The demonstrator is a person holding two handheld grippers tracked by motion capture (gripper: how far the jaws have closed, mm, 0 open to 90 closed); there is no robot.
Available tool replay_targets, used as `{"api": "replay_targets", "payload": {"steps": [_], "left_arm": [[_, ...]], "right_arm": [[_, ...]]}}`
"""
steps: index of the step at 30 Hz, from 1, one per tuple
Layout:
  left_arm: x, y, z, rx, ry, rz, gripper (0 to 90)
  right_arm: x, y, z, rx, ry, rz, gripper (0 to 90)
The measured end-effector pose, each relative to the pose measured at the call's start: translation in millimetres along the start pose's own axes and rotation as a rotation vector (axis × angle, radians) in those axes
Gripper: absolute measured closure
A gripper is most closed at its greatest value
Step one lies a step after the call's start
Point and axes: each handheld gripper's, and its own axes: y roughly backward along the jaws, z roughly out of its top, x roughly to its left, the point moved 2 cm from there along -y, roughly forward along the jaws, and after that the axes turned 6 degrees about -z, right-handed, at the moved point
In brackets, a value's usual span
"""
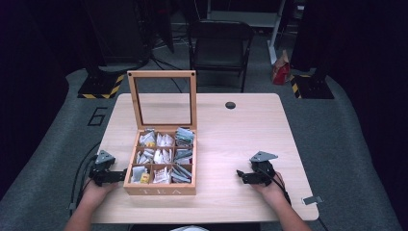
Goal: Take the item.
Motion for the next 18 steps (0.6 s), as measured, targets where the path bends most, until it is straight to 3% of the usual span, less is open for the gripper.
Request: {"api": "replay_targets", "payload": {"steps": [18], "left_arm": [[0.0, 0.0, 0.0, 0.000, 0.000, 0.000, 15.2]], "right_arm": [[1.6, -0.7, 0.1, 0.015, 0.006, 0.019, 15.0]]}}
